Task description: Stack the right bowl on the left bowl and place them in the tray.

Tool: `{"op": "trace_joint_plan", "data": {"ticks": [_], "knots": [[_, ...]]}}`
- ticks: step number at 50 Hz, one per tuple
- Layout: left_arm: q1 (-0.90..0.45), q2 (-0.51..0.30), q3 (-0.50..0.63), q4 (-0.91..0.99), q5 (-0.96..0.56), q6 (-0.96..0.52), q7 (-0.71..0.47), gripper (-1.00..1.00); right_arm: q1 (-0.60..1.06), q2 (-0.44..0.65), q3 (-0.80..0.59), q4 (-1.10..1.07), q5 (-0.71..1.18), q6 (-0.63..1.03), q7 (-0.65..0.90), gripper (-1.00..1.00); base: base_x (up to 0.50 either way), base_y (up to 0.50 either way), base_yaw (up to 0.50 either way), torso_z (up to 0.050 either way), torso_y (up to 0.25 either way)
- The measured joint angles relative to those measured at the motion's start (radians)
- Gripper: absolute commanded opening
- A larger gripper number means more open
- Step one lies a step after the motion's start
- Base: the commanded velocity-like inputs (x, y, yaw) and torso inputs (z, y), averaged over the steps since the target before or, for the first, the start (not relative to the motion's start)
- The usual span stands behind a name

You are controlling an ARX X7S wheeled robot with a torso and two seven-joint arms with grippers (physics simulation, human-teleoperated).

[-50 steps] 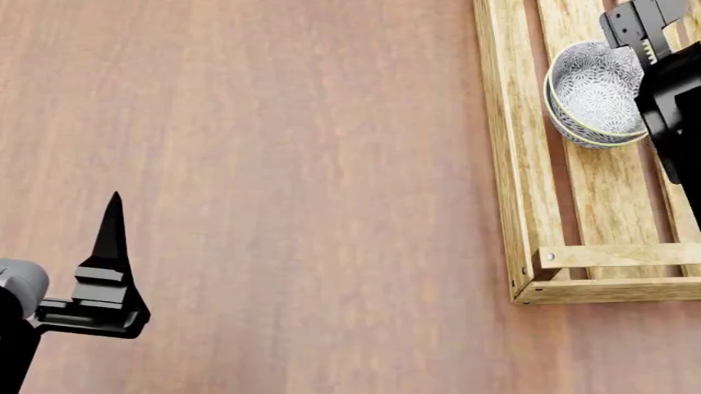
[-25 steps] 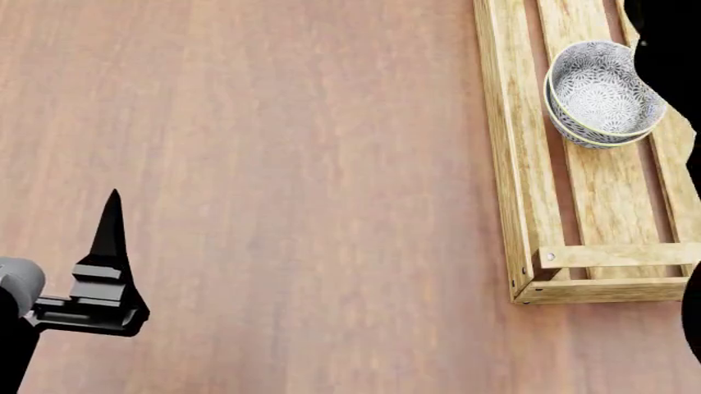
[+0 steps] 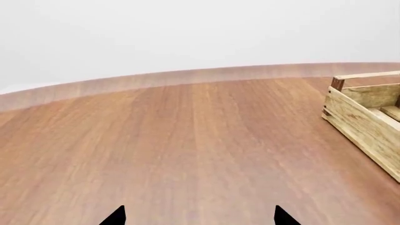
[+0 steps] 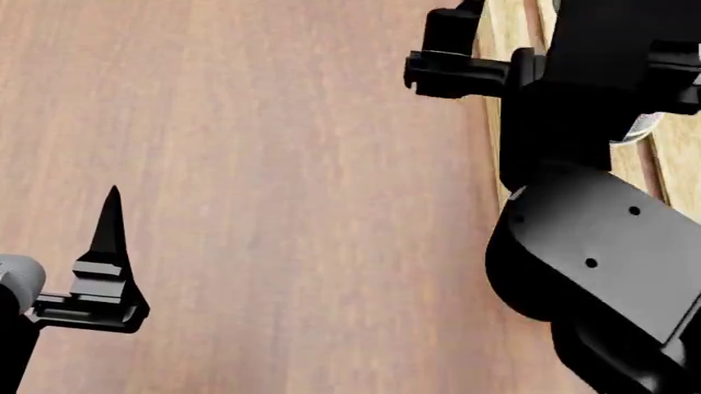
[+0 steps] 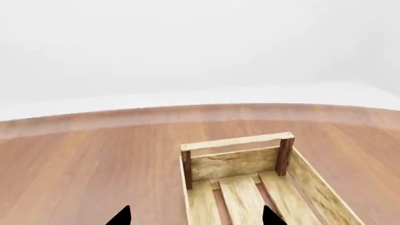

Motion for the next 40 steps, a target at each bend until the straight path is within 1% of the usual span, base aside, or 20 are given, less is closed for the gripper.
{"op": "trace_joint_plan", "data": {"ticks": [5,8,13,17,22,28,40], "knots": [[-0.001,-0.001,0.002,0.002,0.0,0.0,-0.002,1.0,-0.027,0.036,0.006,-0.121,-0.278,0.003,0.213,1.0,0.0,0.0,0.0,0.0,0.0],[-0.001,-0.002,0.003,0.003,0.001,0.001,-0.003,1.0,-0.057,0.072,0.044,-0.196,-0.428,0.049,0.315,1.0,0.0,0.0,0.0,0.0,0.0],[-0.001,-0.002,0.005,0.005,0.002,0.002,-0.005,1.0,-0.139,0.143,0.16,-0.322,-0.632,0.181,0.43,1.0,0.0,0.0,0.0,0.0,0.0],[0.0,-0.004,0.007,0.008,0.002,0.003,-0.007,1.0,-0.207,0.19,0.247,-0.402,-0.75,0.276,0.486,1.0,0.0,0.0,0.0,0.0,0.0],[0.0,-0.005,0.009,0.011,0.004,0.003,-0.009,1.0,-0.283,0.232,0.342,-0.471,-0.855,0.375,0.531,1.0,0.0,0.0,0.0,0.0,0.0],[0.0,-0.008,0.011,0.016,0.006,0.004,-0.012,1.0,-0.352,0.269,0.425,-0.53,-0.939,0.461,0.561,1.0,0.0,0.0,0.0,0.0,0.0],[-0.004,-0.012,0.017,0.025,0.009,0.001,-0.019,1.0,-0.44,0.307,0.526,-0.596,-1.021,0.559,0.572,1.0,0.0,0.0,0.0,0.0,0.0]]}}
